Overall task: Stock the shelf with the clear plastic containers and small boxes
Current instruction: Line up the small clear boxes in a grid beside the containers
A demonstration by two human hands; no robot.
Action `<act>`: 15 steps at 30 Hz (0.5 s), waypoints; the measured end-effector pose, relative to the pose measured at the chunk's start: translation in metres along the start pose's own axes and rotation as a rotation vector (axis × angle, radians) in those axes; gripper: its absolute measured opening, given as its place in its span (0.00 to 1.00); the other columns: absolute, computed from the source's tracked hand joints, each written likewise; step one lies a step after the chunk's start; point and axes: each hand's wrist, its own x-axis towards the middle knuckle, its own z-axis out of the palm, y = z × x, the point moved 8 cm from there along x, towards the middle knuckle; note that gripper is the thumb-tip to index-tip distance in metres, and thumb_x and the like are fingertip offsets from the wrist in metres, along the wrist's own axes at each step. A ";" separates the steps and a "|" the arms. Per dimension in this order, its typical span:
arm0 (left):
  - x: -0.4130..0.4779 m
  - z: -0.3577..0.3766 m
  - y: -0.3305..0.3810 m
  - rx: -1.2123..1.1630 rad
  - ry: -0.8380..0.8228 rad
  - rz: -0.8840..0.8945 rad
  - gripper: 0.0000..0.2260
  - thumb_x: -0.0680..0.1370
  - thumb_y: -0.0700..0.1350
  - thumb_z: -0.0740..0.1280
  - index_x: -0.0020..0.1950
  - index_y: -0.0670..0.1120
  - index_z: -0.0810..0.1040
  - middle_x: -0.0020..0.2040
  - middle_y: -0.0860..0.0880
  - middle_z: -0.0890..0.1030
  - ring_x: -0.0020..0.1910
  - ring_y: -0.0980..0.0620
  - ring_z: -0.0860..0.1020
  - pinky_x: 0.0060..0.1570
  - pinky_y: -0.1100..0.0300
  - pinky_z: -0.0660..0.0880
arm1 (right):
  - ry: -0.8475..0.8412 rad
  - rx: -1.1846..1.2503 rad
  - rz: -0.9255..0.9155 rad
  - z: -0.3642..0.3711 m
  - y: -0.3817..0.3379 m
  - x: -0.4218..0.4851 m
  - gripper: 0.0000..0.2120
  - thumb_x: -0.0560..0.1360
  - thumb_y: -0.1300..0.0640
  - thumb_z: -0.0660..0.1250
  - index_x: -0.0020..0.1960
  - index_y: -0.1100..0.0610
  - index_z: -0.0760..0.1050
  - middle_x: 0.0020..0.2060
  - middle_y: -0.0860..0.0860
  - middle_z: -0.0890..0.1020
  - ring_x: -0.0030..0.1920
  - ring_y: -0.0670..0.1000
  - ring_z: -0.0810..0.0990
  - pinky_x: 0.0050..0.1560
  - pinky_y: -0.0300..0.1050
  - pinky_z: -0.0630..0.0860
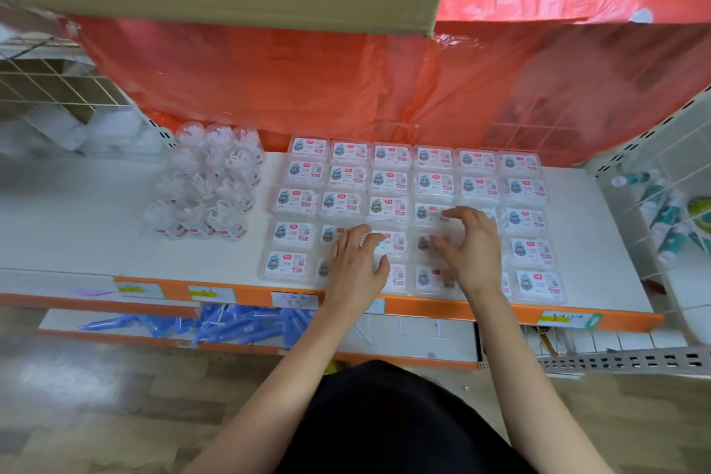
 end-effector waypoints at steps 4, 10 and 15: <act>0.004 0.004 0.015 -0.058 -0.025 0.002 0.15 0.78 0.45 0.65 0.64 0.46 0.77 0.62 0.49 0.74 0.64 0.48 0.69 0.68 0.55 0.63 | -0.035 -0.122 0.185 -0.018 0.043 -0.003 0.34 0.66 0.47 0.79 0.68 0.52 0.72 0.71 0.54 0.70 0.71 0.58 0.65 0.69 0.55 0.61; 0.012 0.001 0.012 -0.132 -0.019 -0.065 0.12 0.77 0.44 0.66 0.60 0.47 0.79 0.56 0.49 0.78 0.59 0.47 0.74 0.63 0.55 0.67 | -0.145 -0.065 0.257 -0.013 0.059 -0.011 0.33 0.67 0.59 0.75 0.70 0.57 0.71 0.65 0.58 0.76 0.66 0.61 0.72 0.65 0.56 0.70; 0.009 0.006 0.016 -0.315 -0.063 -0.149 0.10 0.78 0.45 0.67 0.58 0.46 0.80 0.54 0.49 0.79 0.55 0.52 0.76 0.57 0.57 0.72 | -0.140 0.033 0.183 -0.010 0.047 -0.015 0.34 0.66 0.59 0.77 0.71 0.57 0.70 0.64 0.56 0.78 0.64 0.58 0.74 0.65 0.52 0.71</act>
